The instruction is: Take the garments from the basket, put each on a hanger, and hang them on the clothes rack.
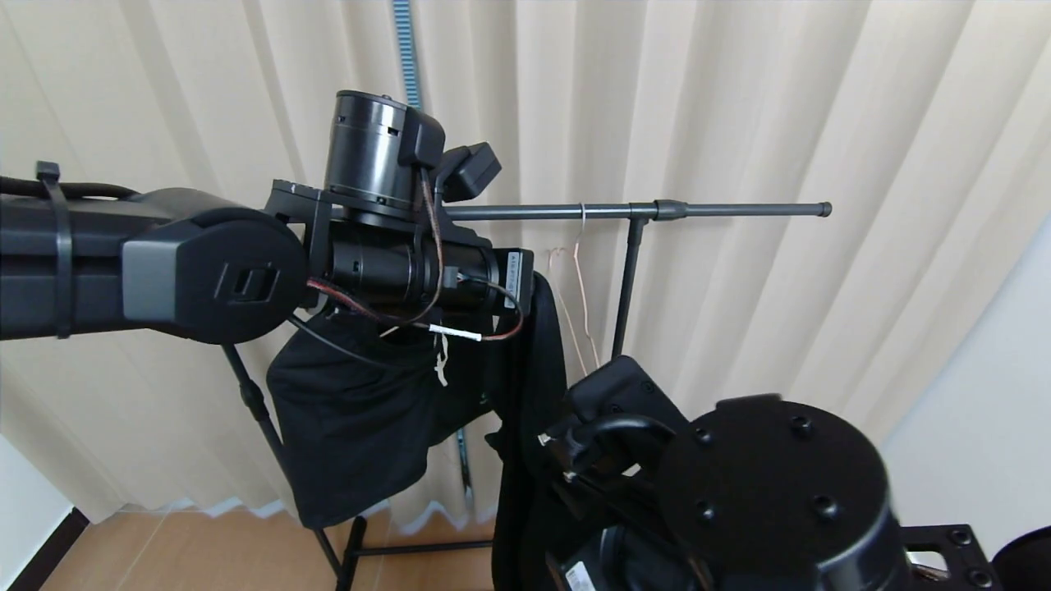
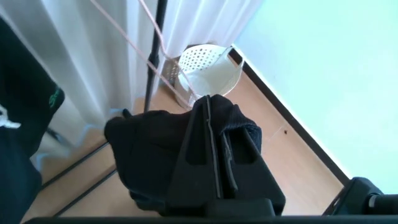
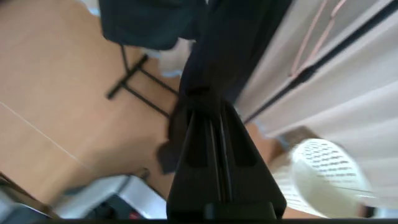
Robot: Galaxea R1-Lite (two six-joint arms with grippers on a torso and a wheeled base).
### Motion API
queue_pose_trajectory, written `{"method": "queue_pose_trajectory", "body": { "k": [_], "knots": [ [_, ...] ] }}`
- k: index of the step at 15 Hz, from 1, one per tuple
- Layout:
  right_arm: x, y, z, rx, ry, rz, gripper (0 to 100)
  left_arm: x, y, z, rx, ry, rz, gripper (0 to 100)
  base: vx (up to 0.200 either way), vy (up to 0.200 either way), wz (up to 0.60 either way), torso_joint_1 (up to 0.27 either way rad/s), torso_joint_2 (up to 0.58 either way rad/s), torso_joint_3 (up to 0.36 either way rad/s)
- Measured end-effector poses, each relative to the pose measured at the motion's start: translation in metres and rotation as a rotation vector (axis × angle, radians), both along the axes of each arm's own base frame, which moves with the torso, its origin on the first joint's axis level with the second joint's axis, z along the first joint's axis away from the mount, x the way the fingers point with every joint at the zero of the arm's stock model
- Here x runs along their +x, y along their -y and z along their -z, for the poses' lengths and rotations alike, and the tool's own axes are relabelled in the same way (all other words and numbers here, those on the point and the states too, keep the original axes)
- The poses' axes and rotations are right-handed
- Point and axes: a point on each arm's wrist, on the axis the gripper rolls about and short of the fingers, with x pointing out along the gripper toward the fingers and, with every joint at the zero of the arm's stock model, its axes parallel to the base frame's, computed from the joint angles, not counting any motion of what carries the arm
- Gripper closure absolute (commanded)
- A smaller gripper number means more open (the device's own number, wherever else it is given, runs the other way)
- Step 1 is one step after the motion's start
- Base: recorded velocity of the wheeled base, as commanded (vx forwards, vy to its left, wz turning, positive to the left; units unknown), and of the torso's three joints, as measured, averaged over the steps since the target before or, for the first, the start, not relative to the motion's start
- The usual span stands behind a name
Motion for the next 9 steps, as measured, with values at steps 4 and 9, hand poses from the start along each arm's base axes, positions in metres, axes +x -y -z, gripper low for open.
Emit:
{"method": "queue_pose_trajectory", "body": {
  "k": [4, 9],
  "knots": [
    [0.000, -0.015, 0.002, 0.025, -0.039, -0.003, 100, 0.000, 0.002, 0.003, 0.014, -0.026, 0.001, 100, 0.000, 0.000, 0.00, 0.000, 0.00, 0.000],
    [0.015, 0.020, 0.008, -0.271, -0.022, -0.004, 100, -0.013, -0.015, 0.004, 0.195, -0.082, -0.048, 100, 0.000, 0.000, 0.00, 0.000, 0.00, 0.000]
  ]
}}
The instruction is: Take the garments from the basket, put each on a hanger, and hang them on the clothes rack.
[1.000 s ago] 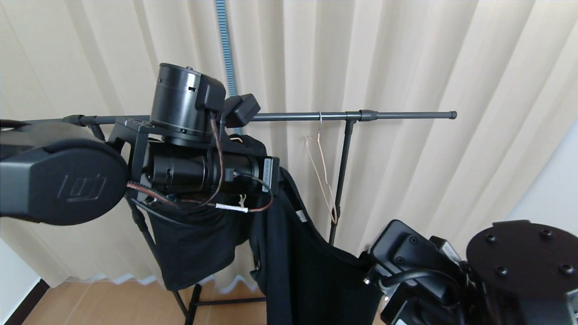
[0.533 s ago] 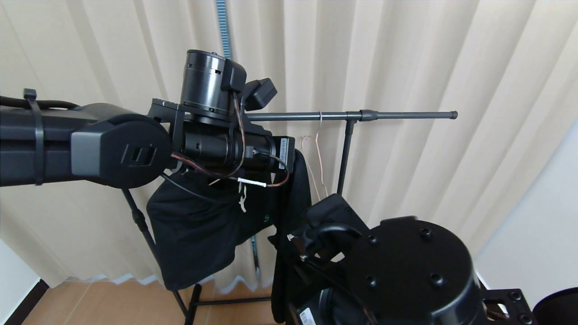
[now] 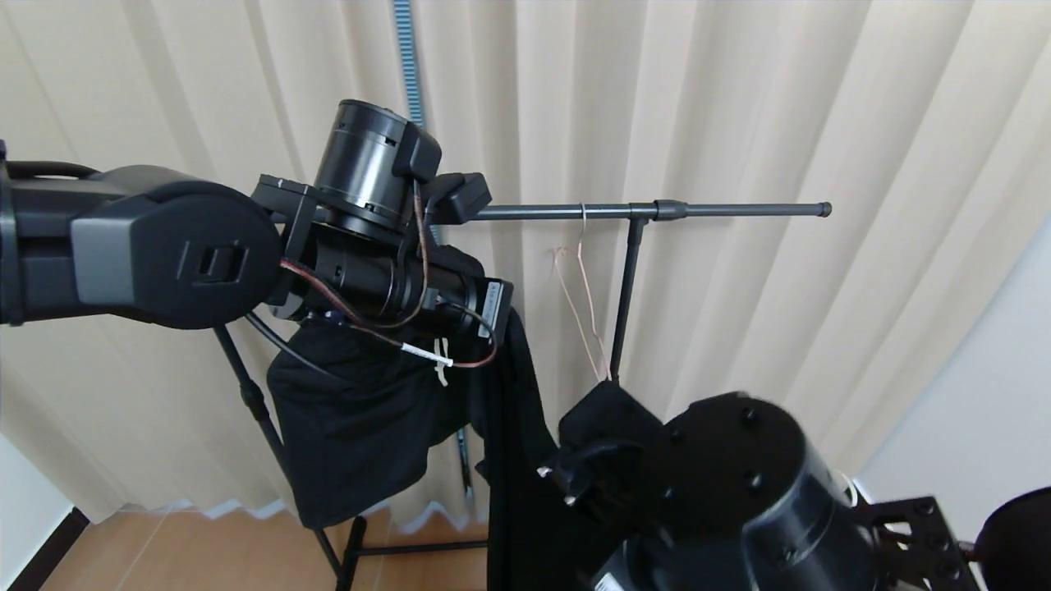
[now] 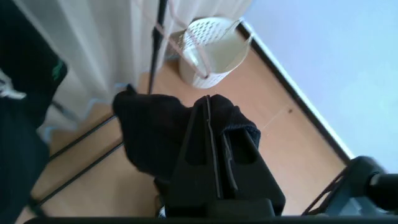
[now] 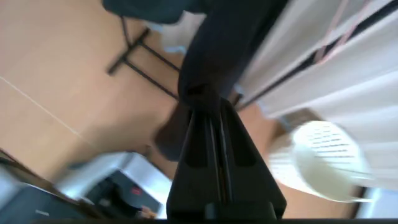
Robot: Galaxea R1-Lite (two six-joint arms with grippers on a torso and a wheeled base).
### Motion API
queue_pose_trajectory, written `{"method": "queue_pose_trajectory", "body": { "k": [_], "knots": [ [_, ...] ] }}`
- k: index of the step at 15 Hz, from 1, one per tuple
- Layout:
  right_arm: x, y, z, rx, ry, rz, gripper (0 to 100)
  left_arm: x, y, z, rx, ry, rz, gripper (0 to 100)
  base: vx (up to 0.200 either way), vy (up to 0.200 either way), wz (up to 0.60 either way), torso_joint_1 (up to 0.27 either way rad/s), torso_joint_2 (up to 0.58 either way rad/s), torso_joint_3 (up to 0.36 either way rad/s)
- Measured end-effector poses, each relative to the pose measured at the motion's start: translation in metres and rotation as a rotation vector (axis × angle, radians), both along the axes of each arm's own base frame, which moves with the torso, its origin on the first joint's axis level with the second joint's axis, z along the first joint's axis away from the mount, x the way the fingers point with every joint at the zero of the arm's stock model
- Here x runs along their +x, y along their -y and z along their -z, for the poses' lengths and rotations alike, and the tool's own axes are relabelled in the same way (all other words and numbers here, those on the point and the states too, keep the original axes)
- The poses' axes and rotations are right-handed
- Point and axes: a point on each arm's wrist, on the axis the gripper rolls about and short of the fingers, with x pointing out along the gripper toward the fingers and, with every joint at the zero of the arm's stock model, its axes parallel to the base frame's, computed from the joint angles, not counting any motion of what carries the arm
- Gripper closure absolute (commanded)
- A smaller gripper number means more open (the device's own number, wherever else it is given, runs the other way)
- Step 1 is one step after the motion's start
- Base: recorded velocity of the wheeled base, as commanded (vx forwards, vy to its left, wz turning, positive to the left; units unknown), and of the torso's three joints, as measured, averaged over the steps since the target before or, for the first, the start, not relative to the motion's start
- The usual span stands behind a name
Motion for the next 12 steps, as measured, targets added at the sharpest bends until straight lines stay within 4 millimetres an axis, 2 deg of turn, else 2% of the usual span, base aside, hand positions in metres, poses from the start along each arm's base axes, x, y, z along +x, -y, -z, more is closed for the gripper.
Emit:
{"method": "queue_pose_trajectory", "body": {
  "k": [1, 3, 6, 8, 12],
  "knots": [
    [0.009, 0.013, -0.001, -0.046, 0.014, 0.019, 100, -0.003, -0.004, -0.001, 0.037, 0.006, -0.017, 100, 0.000, 0.000, 0.00, 0.000, 0.00, 0.000],
    [0.030, 0.032, -0.006, -0.034, 0.039, 0.110, 100, -0.010, -0.011, 0.002, 0.142, -0.018, -0.072, 100, 0.000, 0.000, 0.00, 0.000, 0.00, 0.000],
    [0.060, 0.039, -0.012, 0.041, 0.094, 0.208, 100, -0.024, -0.016, 0.006, 0.218, -0.076, -0.070, 100, 0.000, 0.000, 0.00, 0.000, 0.00, 0.000],
    [0.075, 0.033, -0.014, 0.119, 0.126, 0.250, 100, -0.036, -0.014, 0.015, 0.249, -0.112, -0.041, 100, 0.000, 0.000, 0.00, 0.000, 0.00, 0.000],
    [0.114, 0.003, -0.011, 0.370, 0.126, 0.379, 100, -0.082, 0.013, 0.035, 0.293, -0.179, 0.108, 100, 0.000, 0.000, 0.00, 0.000, 0.00, 0.000]
  ]
}}
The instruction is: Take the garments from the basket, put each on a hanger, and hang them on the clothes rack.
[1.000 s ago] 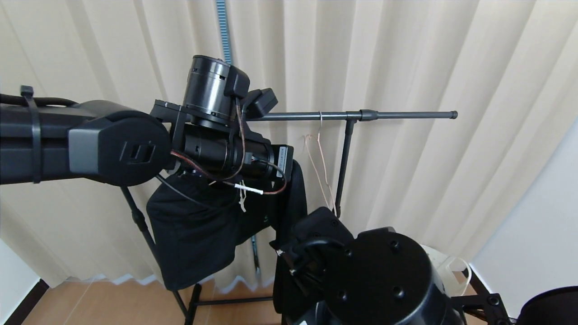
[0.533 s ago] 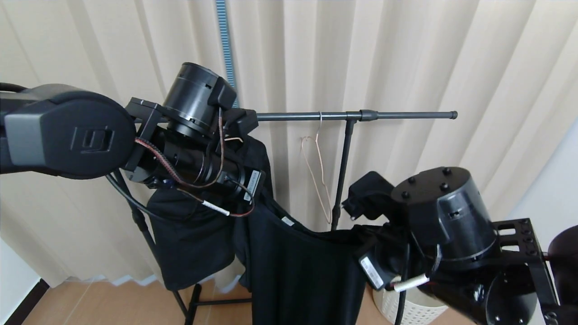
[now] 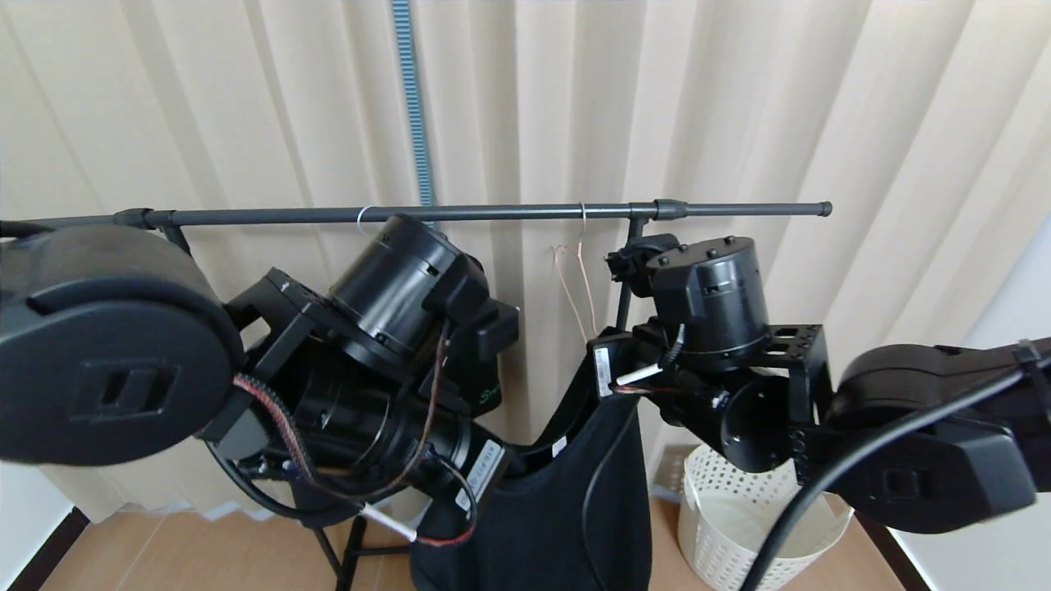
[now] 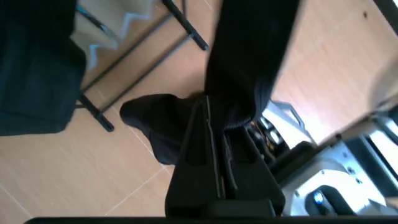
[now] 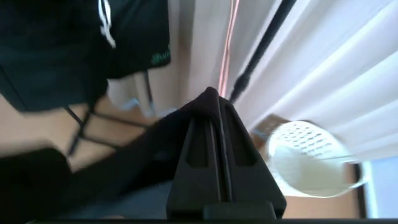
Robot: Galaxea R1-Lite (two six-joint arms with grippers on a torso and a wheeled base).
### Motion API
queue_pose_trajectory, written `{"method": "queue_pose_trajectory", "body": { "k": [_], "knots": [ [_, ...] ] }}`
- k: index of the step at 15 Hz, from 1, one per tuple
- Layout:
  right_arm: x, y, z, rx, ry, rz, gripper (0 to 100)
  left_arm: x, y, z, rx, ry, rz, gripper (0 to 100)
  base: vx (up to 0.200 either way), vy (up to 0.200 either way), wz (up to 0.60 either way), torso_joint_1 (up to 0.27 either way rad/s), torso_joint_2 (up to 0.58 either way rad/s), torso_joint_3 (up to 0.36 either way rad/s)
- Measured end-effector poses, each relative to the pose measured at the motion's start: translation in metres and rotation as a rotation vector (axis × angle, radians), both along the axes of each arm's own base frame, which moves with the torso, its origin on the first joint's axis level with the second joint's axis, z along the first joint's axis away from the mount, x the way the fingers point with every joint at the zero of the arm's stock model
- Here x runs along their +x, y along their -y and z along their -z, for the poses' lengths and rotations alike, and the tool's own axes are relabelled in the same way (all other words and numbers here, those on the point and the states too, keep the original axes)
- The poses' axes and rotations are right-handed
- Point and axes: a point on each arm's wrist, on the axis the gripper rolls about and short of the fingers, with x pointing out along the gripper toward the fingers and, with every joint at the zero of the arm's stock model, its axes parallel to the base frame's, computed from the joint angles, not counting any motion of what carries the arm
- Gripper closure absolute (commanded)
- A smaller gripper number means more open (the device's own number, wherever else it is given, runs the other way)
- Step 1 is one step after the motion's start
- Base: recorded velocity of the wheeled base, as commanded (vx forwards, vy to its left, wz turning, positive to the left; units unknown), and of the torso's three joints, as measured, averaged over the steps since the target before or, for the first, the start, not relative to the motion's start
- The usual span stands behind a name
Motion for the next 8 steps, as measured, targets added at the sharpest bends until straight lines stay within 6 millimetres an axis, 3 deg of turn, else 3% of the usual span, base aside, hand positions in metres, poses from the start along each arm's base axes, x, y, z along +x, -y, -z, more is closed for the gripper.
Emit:
{"method": "queue_pose_trajectory", "body": {
  "k": [4, 8],
  "knots": [
    [0.022, -0.021, 0.008, 0.119, -0.012, 0.049, 100, -0.028, 0.024, 0.000, -0.096, -0.059, 0.052, 100, 0.000, 0.000, 0.00, 0.000, 0.00, 0.000],
    [0.026, -0.025, 0.012, 0.122, -0.022, 0.052, 100, -0.032, 0.035, -0.005, -0.207, -0.068, 0.009, 100, 0.000, 0.000, 0.00, 0.000, 0.00, 0.000]
  ]
}}
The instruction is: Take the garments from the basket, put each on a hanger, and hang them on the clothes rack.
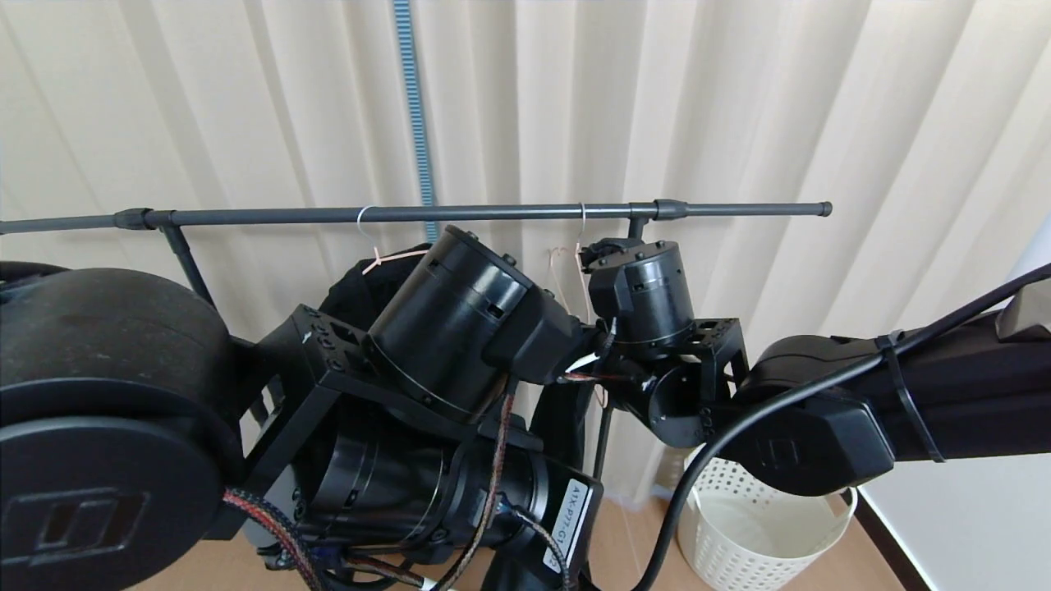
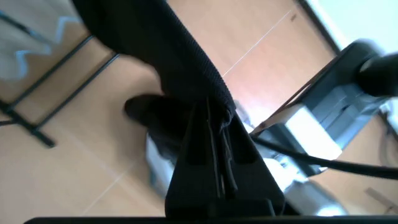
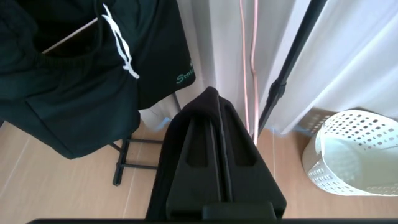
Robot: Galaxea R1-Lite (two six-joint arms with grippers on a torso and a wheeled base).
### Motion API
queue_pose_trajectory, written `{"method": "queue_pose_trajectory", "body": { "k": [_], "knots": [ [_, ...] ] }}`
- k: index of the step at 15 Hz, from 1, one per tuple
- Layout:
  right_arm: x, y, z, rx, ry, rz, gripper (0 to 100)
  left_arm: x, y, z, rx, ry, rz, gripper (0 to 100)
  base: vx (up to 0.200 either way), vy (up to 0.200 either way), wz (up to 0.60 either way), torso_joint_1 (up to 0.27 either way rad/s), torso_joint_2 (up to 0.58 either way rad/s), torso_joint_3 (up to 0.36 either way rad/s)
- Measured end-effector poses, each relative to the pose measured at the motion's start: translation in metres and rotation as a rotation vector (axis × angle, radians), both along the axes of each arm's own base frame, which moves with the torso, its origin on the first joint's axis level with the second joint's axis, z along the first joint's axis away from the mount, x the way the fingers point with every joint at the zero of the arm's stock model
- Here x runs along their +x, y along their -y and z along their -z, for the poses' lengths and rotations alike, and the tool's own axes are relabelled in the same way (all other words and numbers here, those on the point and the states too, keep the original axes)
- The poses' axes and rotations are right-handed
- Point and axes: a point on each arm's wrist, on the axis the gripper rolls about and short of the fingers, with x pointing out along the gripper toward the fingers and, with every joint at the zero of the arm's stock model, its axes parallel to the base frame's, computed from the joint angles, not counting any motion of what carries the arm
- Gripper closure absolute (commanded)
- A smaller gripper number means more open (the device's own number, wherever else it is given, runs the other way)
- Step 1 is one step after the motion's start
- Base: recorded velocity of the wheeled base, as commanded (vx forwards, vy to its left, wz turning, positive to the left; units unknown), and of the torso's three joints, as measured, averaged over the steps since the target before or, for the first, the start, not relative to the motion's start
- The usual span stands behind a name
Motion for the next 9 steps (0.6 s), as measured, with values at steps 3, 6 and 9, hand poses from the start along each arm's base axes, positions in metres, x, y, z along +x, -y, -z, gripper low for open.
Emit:
{"method": "queue_pose_trajectory", "body": {
  "k": [3, 6, 9],
  "knots": [
    [-0.002, 0.003, -0.005, -0.002, 0.004, 0.001, 100, 0.001, -0.004, 0.007, 0.038, 0.001, -0.031, 100, 0.000, 0.000, 0.00, 0.000, 0.00, 0.000],
    [-0.003, 0.019, -0.016, -0.037, 0.014, 0.014, 100, 0.010, -0.022, 0.013, 0.080, 0.012, -0.119, 100, 0.000, 0.000, 0.00, 0.000, 0.00, 0.000],
    [-0.014, 0.040, -0.028, -0.128, 0.043, 0.001, 100, 0.030, -0.043, 0.011, 0.088, 0.032, -0.225, 100, 0.000, 0.000, 0.00, 0.000, 0.00, 0.000]
  ]
}}
